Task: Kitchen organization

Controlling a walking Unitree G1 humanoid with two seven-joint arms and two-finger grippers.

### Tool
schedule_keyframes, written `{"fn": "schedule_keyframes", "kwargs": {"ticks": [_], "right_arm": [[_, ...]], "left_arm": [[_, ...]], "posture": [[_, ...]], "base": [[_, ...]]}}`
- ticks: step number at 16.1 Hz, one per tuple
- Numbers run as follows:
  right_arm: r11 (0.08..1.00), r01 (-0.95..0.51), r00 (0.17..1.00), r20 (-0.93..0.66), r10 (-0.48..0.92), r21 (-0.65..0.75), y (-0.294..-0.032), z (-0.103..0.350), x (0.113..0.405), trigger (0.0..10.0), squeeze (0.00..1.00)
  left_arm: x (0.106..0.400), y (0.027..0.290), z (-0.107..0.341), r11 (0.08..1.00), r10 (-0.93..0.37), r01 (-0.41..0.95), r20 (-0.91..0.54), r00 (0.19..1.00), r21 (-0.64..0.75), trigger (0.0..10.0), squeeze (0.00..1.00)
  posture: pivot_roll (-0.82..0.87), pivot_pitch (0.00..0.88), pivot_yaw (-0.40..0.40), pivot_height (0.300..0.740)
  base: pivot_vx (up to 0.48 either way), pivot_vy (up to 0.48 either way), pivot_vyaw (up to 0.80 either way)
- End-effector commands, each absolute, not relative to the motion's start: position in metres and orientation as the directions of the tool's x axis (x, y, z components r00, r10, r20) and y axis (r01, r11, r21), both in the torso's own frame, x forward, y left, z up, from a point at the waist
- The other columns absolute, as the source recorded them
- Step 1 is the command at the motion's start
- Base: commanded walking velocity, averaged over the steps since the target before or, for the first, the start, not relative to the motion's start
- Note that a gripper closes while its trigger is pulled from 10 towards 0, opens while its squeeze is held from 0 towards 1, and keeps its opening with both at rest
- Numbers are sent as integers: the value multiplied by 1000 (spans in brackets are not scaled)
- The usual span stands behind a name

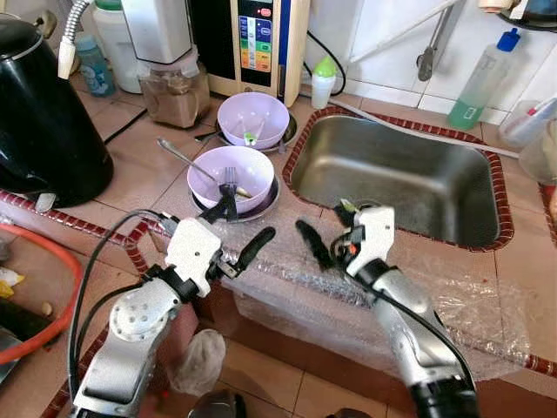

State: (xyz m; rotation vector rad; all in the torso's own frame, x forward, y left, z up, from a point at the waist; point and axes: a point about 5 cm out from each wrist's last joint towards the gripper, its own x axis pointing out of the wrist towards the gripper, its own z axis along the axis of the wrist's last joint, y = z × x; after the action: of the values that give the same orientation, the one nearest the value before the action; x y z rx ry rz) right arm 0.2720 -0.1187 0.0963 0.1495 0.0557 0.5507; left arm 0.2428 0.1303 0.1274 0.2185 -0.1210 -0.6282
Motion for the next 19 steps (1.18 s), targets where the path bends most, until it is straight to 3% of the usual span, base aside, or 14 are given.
{"fn": "schedule_keyframes", "kwargs": {"ticks": [1,9,19], "right_arm": [[816,-557,827,14,562,157,-117,104,271,10000,0],[757,-630,771,29,636,175,-109,110,262,10000,0],[786,-602,795,9,607,141,-109,114,265,10000,0]], "left_arm": [[248,134,125,788,-587,558,41,809,260,0,0],[261,132,119,777,-580,519,85,810,356,0,0],[264,131,119,785,-570,490,129,812,379,0,0]], "posture": [[22,15,8,740],[14,20,12,740],[9,21,6,740]], "base": [[0,0,0],[0,0,0],[0,0,0]]}}
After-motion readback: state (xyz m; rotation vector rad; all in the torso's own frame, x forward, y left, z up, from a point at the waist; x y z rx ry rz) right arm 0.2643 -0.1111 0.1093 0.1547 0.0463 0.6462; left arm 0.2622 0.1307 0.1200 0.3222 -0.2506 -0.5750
